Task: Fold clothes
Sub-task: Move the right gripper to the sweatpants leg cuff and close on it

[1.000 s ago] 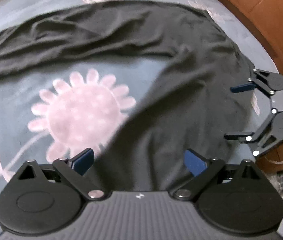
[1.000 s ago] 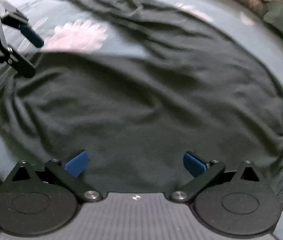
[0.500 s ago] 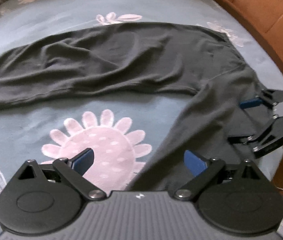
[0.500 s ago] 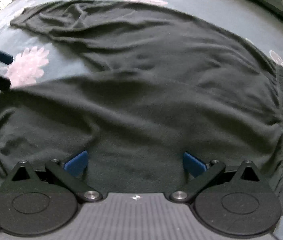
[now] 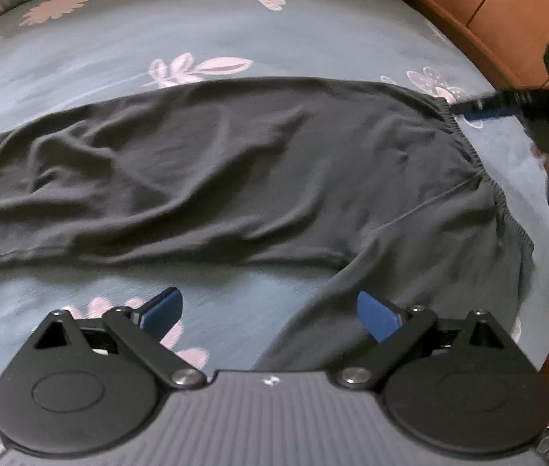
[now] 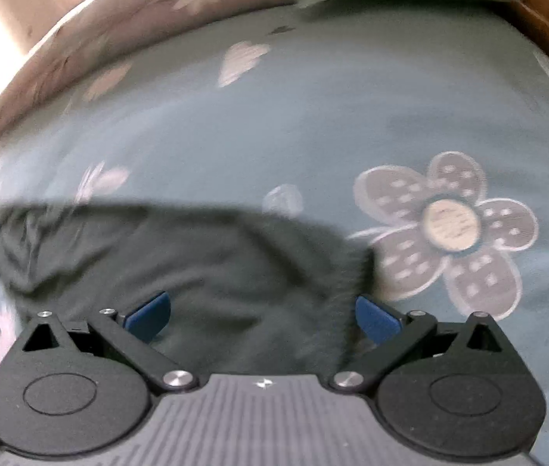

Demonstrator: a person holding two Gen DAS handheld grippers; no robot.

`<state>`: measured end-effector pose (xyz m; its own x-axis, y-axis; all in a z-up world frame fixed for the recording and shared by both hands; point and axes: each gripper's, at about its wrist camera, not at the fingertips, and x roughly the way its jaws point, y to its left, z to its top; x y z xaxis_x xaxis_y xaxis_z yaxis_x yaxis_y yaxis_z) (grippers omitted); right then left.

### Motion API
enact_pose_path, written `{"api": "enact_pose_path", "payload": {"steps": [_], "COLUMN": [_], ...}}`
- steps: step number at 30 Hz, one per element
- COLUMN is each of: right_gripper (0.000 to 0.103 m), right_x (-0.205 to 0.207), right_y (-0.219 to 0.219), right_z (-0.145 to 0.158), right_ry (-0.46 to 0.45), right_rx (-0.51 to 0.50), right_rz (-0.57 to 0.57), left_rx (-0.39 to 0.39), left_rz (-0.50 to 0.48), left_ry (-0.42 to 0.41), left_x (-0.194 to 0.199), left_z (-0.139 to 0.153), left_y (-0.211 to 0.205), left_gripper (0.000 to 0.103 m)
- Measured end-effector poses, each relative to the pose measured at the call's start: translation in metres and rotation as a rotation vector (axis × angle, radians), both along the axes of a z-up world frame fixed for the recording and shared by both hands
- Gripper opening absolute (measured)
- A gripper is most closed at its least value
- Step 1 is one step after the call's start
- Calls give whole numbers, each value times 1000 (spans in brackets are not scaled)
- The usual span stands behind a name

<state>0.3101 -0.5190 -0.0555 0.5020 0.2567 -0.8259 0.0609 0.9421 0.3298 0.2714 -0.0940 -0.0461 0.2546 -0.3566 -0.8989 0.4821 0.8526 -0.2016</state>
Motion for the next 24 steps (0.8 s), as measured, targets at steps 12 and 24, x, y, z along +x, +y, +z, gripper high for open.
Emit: {"api": "enact_pose_path", "payload": {"steps": [12, 24], "right_gripper": [103, 103], "right_x": [30, 81], "right_y": [-68, -95], "right_z": [-45, -77], "right_ry": [85, 96], "right_rx": [386, 714], "right_rz": [24, 91], "left_rx": [-17, -14], "left_rz": [-65, -113], "left_ry": [24, 58], "left_x": [22, 40], "left_z": [-10, -20], "left_y": [-54, -84], "left_gripper": [96, 96]}}
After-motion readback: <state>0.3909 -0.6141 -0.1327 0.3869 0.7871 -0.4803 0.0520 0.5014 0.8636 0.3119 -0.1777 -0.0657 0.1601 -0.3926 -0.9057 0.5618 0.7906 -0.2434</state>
